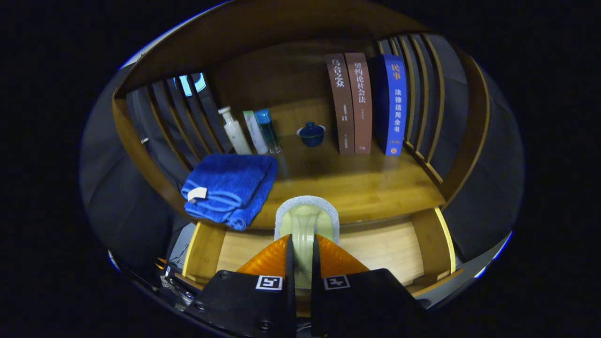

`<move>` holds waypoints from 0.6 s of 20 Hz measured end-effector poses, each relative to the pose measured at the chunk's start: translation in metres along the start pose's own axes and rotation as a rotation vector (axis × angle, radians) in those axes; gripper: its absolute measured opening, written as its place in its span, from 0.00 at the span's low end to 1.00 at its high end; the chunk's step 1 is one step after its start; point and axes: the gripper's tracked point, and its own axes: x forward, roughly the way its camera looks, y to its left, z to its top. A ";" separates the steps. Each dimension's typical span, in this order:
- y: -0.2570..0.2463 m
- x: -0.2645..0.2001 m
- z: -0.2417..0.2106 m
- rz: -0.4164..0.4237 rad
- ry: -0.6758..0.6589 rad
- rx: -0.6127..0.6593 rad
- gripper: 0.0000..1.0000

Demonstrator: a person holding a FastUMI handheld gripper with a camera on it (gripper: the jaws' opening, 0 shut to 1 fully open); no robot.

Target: Pull open the drawer, take out the items inside it, and place them on the countertop above the cabinet.

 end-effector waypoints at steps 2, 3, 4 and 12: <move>-0.001 0.015 0.024 -0.002 -0.010 0.011 0.17; -0.002 0.023 0.036 -0.003 -0.015 0.016 0.17; -0.002 0.032 0.045 -0.001 -0.015 0.020 0.17; -0.007 0.108 0.075 -0.029 0.080 -0.002 0.17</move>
